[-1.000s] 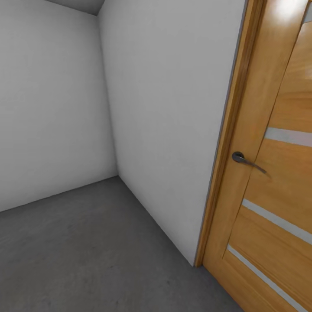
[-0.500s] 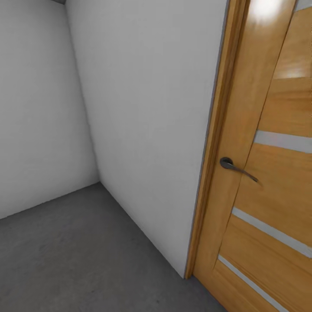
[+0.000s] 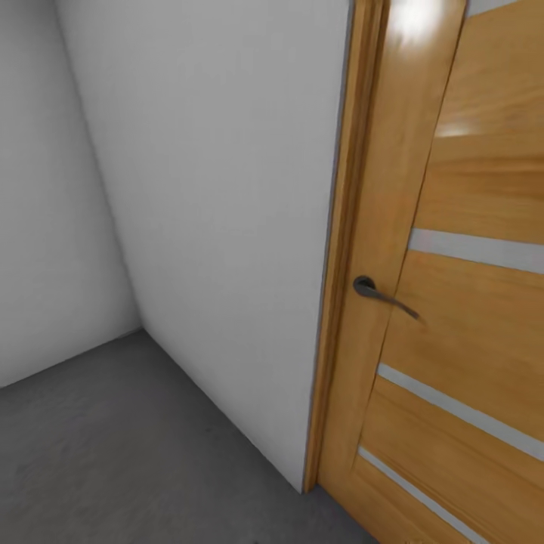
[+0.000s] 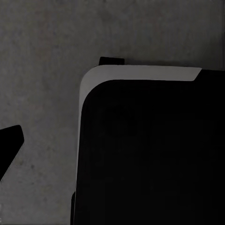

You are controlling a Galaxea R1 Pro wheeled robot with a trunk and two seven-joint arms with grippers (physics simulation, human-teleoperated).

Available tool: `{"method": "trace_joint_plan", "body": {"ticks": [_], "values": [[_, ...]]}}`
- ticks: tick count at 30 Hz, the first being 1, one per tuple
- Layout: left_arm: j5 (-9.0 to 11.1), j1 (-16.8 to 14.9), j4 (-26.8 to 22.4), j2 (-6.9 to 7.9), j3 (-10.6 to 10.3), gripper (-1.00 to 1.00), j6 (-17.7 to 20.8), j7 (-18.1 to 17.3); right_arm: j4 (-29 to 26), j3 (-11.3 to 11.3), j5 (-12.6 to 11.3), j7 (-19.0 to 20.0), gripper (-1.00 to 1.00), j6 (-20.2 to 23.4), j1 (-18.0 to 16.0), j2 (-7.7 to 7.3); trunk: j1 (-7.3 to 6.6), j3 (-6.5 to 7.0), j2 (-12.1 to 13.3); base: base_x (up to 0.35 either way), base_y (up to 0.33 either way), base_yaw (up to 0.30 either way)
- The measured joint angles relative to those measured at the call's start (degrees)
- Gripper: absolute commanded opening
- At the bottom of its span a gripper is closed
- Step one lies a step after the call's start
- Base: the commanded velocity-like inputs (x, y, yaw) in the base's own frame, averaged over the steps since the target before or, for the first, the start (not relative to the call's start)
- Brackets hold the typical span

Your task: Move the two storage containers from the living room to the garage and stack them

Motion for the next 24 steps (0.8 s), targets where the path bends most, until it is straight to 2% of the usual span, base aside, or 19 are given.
{"method": "trace_joint_plan", "body": {"ticks": [24], "values": [[0.0, 0.0, 0.0, -0.02, 0.0, 1.0, 0.0, 0.0, 0.0, 0.0, 0.0, 0.0, 1.0, 0.0, 0.0, 0.0, 0.0, 0.0, 0.0, 0.0, 0.0, -0.244]]}}
